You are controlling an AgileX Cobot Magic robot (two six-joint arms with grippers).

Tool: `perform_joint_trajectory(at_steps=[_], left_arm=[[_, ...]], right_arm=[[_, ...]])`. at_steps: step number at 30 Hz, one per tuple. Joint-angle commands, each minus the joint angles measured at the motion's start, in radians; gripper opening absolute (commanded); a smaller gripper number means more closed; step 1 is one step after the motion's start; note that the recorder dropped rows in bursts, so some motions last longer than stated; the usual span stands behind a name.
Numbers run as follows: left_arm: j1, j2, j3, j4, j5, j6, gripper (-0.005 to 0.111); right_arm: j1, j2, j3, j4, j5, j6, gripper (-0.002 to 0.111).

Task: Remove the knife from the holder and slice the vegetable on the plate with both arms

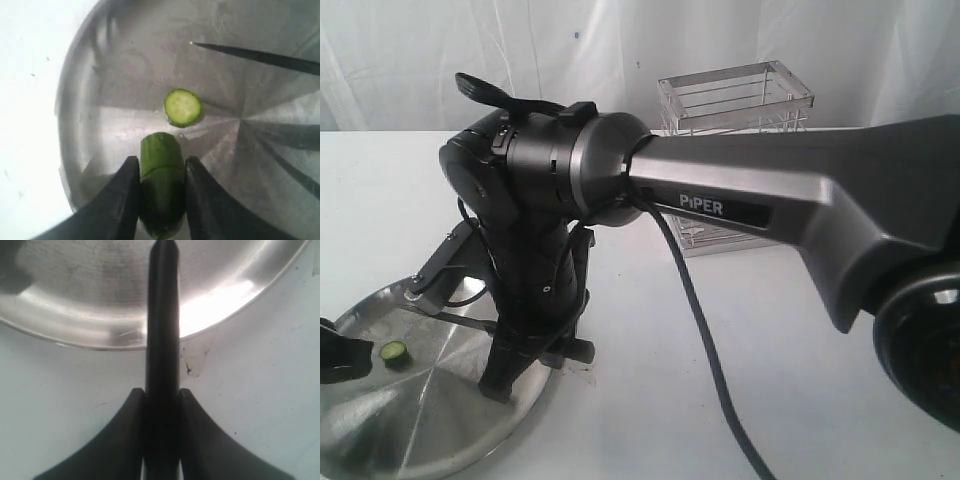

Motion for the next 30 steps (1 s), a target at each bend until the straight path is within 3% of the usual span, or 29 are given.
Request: perform_joint_trajectory(at_steps=[1, 7, 9, 12, 18, 30], left_arm=[[-0.016, -0.008, 0.028, -0.051, -0.079, -0.009, 0.007], [-0.167, -0.008, 0.148, -0.073, -0.244, -0.045, 0.007], [-0.186, -0.008, 0.174, -0.073, -0.264, -0.079, 0.008], [-0.191, -0.008, 0.181, -0.073, -0.266, -0.106, 0.017], [-0.191, -0.008, 0.179, -0.073, -0.251, -0.106, 0.059], [-0.179, -0.206, 0.143, -0.073, -0.2, -0.074, 0.061]], right_arm=[[-0.007, -0.016, -0.006, -0.011, 0.002, 0.003, 0.0], [-0.007, -0.016, -0.006, -0.011, 0.002, 0.001, 0.0], [-0.007, -0.016, -0.006, -0.011, 0.002, 0.001, 0.0], [-0.007, -0.024, -0.006, -0.009, 0.002, 0.001, 0.0], [-0.007, -0.049, -0.006, -0.009, 0.002, -0.003, 0.0], [-0.004, -0.058, -0.004, 0.012, 0.002, -0.071, 0.0]])
